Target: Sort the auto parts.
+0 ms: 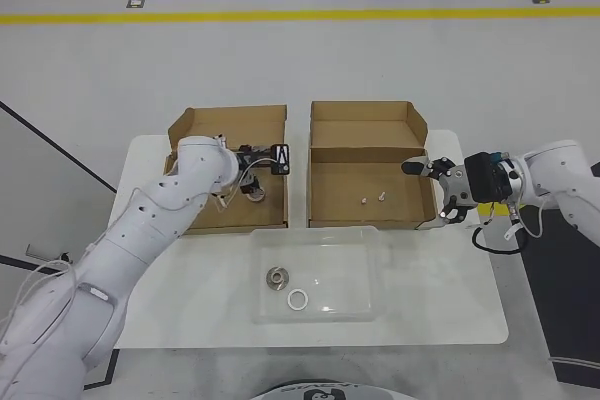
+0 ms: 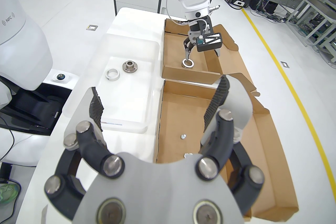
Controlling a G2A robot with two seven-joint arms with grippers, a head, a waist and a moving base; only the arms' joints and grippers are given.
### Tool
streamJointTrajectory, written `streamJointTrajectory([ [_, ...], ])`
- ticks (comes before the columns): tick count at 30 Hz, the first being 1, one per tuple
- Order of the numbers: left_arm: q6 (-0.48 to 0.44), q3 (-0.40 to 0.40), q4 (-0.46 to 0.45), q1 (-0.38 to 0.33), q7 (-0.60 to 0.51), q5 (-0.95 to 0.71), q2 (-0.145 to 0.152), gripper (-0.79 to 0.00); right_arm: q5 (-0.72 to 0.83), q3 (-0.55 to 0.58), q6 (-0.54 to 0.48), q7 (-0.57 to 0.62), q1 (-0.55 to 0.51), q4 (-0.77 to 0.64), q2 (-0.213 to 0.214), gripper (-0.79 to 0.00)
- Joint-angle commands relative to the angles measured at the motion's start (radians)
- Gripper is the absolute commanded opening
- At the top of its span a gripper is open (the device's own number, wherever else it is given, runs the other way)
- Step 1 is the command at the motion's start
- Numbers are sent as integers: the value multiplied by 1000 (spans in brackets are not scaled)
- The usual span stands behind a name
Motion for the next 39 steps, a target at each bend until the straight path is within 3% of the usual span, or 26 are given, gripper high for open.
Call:
streamJointTrajectory([
  [1, -24, -36, -66, 20, -33, -21, 13, 0, 0, 0, 0, 0, 0, 0, 0, 0],
  [10, -139, -208, -416, 166, -217, -172, 73, 0, 0, 0, 0, 0, 0, 0, 0, 0],
  [17, -191, -283, -618, 265, -334, -298, 102, 0, 0, 0, 0, 0, 0, 0, 0, 0],
  [29, -191, -244, -809, 390, -346, -382, 185, 0, 0, 0, 0, 0, 0, 0, 0, 0],
  [39, -170, -168, -883, 419, -367, -460, 253, 0, 0, 0, 0, 0, 0, 0, 0, 0],
])
